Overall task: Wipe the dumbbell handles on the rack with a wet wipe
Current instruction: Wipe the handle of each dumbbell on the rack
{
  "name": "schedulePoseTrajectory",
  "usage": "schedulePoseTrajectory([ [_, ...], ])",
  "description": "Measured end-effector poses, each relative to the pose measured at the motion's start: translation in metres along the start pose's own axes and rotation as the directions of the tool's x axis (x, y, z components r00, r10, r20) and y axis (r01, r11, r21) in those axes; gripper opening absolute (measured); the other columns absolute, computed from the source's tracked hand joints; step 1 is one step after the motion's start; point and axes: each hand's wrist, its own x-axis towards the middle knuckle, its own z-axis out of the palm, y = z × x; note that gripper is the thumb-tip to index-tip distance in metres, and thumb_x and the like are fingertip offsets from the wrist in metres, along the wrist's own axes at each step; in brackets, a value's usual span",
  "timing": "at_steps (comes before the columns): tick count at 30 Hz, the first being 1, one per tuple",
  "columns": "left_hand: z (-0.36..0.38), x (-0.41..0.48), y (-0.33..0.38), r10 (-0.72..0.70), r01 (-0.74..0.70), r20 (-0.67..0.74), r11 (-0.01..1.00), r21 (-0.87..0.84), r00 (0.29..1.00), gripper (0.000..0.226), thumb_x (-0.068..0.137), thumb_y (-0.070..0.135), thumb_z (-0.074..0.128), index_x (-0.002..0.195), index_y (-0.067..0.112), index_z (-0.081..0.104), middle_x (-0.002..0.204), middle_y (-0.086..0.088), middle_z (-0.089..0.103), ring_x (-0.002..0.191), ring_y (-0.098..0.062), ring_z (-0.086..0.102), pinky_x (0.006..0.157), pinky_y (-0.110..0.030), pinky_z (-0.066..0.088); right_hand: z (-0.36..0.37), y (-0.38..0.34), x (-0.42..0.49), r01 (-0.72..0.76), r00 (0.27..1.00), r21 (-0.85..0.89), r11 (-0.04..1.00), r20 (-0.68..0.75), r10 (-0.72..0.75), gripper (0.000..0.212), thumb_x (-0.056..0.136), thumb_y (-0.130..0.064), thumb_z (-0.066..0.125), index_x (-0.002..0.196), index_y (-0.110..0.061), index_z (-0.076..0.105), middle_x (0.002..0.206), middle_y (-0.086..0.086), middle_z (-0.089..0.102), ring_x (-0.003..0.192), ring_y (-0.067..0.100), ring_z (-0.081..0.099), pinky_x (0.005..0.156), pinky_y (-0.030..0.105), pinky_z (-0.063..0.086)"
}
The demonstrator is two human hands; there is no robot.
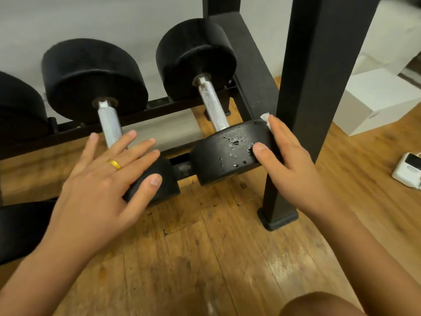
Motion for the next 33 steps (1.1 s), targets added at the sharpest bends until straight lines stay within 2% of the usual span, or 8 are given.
schedulePoseTrajectory([
  [6, 0.007, -0.014, 0.007, 0.076, -0.071, -0.030, 0.987, 0.141, 0.997, 0.052, 0.104, 0.040, 0.038, 0.134, 0.009, 0.066, 0.146, -0.008, 0.058, 0.145, -0.028, 0.043, 0.122, -0.055, 0.024, -0.001, 0.007, -0.018, 0.002, 1.000, -0.063, 0.998, 0.002, -0.002, 0.074, 0.094, -0.066, 0.038, 0.159, -0.037, 0.019, 0.160, -0.029, 0.020, 0.143, -0.015, 0.018, 0.113, 0.016, 0.021],
  [11, 0.015, -0.019, 0.006, 0.109, -0.084, -0.106, 0.972, 0.222, 0.988, 0.048, 0.106, 0.036, 0.041, 0.131, 0.005, 0.067, 0.143, -0.012, 0.060, 0.140, -0.030, 0.048, 0.117, -0.057, 0.032, 0.003, -0.005, 0.003, 0.040, 0.998, -0.076, 0.996, -0.036, -0.043, 0.052, 0.104, -0.043, 0.045, 0.150, -0.022, 0.034, 0.125, -0.037, 0.043, 0.107, -0.034, 0.034, 0.088, -0.006, 0.030],
  [14, 0.016, -0.019, 0.006, 0.109, -0.079, -0.134, 0.974, 0.213, 0.985, 0.047, 0.107, 0.036, 0.041, 0.130, 0.005, 0.068, 0.142, -0.010, 0.060, 0.139, -0.029, 0.050, 0.117, -0.056, 0.034, 0.010, 0.001, -0.013, 0.037, 0.998, -0.135, 0.990, -0.038, -0.043, 0.067, 0.100, -0.061, 0.040, 0.156, -0.028, 0.024, 0.155, -0.022, 0.033, 0.140, -0.006, 0.032, 0.115, 0.025, 0.035],
  [17, 0.017, -0.019, 0.006, 0.102, -0.069, -0.166, 0.979, 0.193, 0.981, 0.044, 0.107, 0.034, 0.043, 0.129, 0.007, 0.070, 0.141, -0.007, 0.060, 0.137, -0.027, 0.052, 0.117, -0.054, 0.035, 0.007, 0.005, -0.020, 0.036, 0.997, -0.166, 0.985, -0.064, -0.047, 0.073, 0.095, -0.065, 0.036, 0.159, -0.033, 0.021, 0.160, -0.027, 0.021, 0.141, -0.018, 0.016, 0.109, 0.003, 0.016],
  [21, 0.018, -0.018, 0.007, 0.095, -0.060, -0.198, 0.983, 0.175, 0.976, 0.042, 0.105, 0.032, 0.046, 0.128, 0.007, 0.071, 0.140, -0.002, 0.056, 0.135, -0.025, 0.053, 0.116, -0.053, 0.036, 0.004, 0.000, 0.000, 0.041, 0.997, -0.058, 0.997, -0.059, -0.044, 0.057, 0.101, -0.055, 0.043, 0.151, -0.031, 0.035, 0.130, -0.044, 0.041, 0.119, -0.027, 0.035, 0.094, 0.002, 0.033],
  [25, 0.018, -0.018, 0.008, 0.101, -0.067, -0.220, 0.986, 0.154, 0.970, 0.039, 0.105, 0.029, 0.048, 0.127, 0.007, 0.071, 0.139, 0.000, 0.055, 0.135, -0.023, 0.052, 0.117, -0.051, 0.035, 0.010, 0.002, -0.016, 0.030, 0.998, -0.066, 0.997, -0.046, -0.033, 0.073, 0.094, -0.064, 0.044, 0.157, -0.032, 0.025, 0.154, -0.019, 0.036, 0.142, 0.003, 0.035, 0.114, 0.041, 0.039],
  [28, 0.019, -0.018, 0.007, 0.098, -0.064, -0.229, 0.986, 0.153, 0.968, 0.039, 0.105, 0.030, 0.047, 0.127, 0.008, 0.071, 0.139, 0.001, 0.054, 0.136, -0.022, 0.050, 0.118, -0.048, 0.033, 0.011, 0.003, -0.035, 0.060, 0.996, -0.141, 0.988, -0.051, -0.068, 0.078, 0.092, -0.064, 0.045, 0.159, -0.032, 0.019, 0.163, -0.019, 0.021, 0.149, -0.002, 0.019, 0.118, 0.030, 0.028],
  [33, 0.020, -0.018, 0.008, 0.100, -0.062, -0.257, 0.986, 0.152, 0.961, 0.039, 0.105, 0.029, 0.048, 0.125, 0.006, 0.072, 0.138, -0.002, 0.059, 0.134, -0.023, 0.053, 0.116, -0.051, 0.035, 0.012, -0.006, 0.003, 0.049, 0.996, -0.097, 0.994, -0.064, -0.056, 0.063, 0.095, -0.063, 0.042, 0.145, -0.025, 0.038, 0.141, -0.007, 0.047, 0.127, 0.013, 0.048, 0.098, 0.046, 0.049],
])
